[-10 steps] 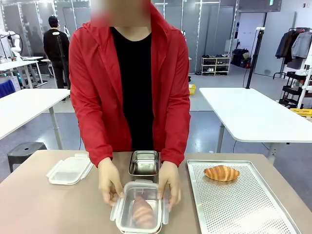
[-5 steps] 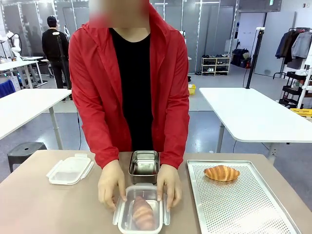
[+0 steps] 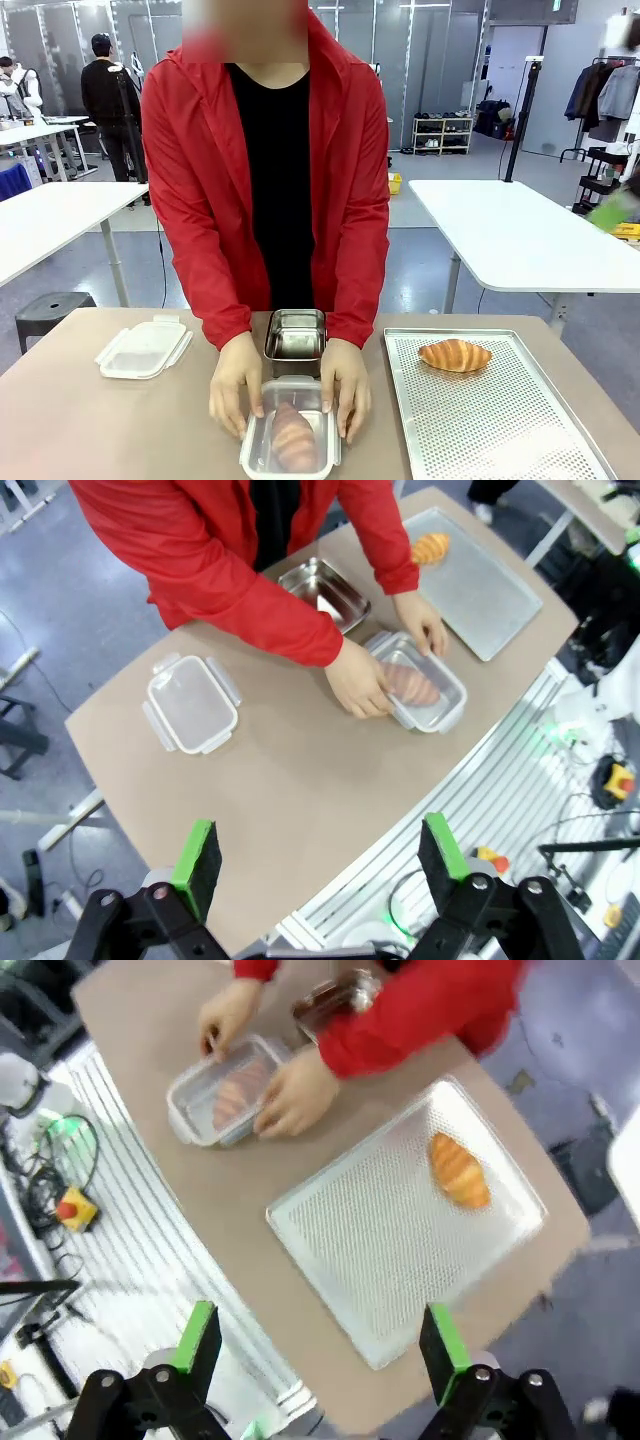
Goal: Place the bread into the airtight container.
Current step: Pick up a Butter Roll and place it into an empty Airtight Container.
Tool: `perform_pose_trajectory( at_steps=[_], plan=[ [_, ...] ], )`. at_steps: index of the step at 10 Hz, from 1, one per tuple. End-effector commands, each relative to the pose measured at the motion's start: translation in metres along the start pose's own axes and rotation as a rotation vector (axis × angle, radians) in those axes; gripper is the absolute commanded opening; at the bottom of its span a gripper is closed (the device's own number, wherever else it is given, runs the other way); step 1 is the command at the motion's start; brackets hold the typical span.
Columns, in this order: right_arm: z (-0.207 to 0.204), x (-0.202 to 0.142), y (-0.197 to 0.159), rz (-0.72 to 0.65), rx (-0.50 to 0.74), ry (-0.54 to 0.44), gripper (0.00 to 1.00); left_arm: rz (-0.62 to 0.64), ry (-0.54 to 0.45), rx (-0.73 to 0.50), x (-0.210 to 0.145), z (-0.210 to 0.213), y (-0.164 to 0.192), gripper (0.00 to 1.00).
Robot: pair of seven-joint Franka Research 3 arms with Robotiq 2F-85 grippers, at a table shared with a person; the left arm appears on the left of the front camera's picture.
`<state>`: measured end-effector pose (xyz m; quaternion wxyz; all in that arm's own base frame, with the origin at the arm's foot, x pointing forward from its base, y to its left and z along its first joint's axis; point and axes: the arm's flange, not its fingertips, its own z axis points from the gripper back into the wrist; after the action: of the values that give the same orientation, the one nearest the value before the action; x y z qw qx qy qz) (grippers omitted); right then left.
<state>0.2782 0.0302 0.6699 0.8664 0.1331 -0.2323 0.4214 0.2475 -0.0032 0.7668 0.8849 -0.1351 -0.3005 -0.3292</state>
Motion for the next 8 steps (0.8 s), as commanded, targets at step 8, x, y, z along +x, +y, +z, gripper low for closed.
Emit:
perform_pose_trajectory(
  at_steps=[8],
  plan=[
    [0.017,-0.146,-0.119,0.130,0.022,-0.234,1.00,-0.011,-0.005,-0.013,0.001,0.001,-0.001,1.00]
  ],
)
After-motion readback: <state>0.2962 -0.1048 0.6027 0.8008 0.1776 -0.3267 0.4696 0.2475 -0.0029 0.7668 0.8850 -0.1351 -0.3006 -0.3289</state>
